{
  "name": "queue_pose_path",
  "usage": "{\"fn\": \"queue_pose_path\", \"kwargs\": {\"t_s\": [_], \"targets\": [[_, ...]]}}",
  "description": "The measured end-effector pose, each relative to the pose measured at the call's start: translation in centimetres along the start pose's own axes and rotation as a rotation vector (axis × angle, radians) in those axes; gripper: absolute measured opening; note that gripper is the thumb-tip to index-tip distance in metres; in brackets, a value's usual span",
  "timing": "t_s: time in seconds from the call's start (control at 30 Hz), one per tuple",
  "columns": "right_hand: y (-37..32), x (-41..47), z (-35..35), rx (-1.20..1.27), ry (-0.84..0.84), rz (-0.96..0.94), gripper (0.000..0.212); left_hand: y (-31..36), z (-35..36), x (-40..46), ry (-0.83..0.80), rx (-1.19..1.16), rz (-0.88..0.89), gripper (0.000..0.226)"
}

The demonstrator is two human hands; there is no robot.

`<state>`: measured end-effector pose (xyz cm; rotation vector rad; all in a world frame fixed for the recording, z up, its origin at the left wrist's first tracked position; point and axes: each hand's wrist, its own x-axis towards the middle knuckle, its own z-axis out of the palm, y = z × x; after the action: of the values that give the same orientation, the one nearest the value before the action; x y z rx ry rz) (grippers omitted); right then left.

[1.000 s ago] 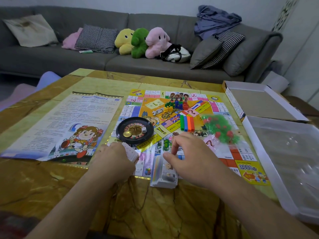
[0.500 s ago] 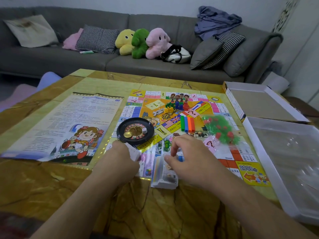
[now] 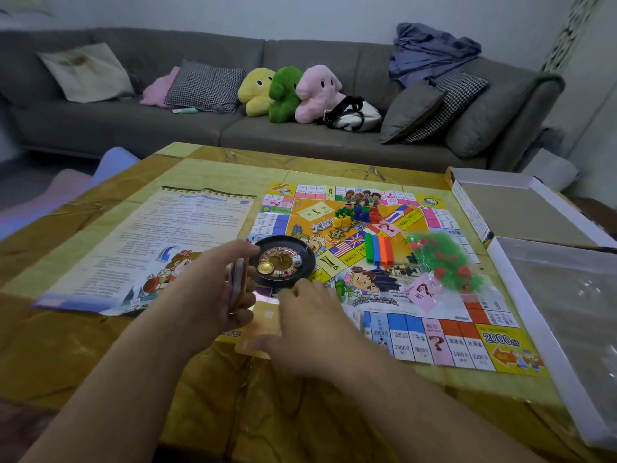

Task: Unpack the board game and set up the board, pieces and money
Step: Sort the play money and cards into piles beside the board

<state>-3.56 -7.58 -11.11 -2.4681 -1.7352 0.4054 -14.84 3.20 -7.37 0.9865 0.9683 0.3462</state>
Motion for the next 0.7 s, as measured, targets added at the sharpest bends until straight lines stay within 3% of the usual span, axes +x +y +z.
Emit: {"fn": "queue_pose_path", "kwargs": {"t_s": [0.1, 0.27, 0.4, 0.47, 0.6, 0.7], "targets": [[-1.0, 1.1, 0.2, -0.048, -0.008, 0.030, 0.082, 0.5, 0.2, -0.4, -0.028, -0.082, 0.005, 0.024], [-2.0, 1.7, -0.5, 0.078, -0.127, 0.149, 0.097, 1.1, -0.9, -0.6, -0.074, -0.253, 0.026, 0.036], [-2.9, 1.6, -0.4, 0.228, -0.121, 0.172, 0.099, 1.2, -1.3, -0.9, -0.034, -0.278, 0.070, 0.041], [-2.7, 1.4, -0.7, 0.365, -0.121, 0.173, 0.085, 1.3, -1.4, -1.1, -0.047, -0.290, 0.080, 0.043], [-0.7, 0.1, -2.9, 0.631, -0.025, 0.188, 0.031, 1.5, -1.2, -1.8, -0.112, -0.311, 0.085, 0.042], [1.6, -1.6, -5.3, 0.780, 0.116, 0.218, 0.024, 1.4, -0.8, -2.1, -0.105, -0.221, 0.110, 0.037]]}}
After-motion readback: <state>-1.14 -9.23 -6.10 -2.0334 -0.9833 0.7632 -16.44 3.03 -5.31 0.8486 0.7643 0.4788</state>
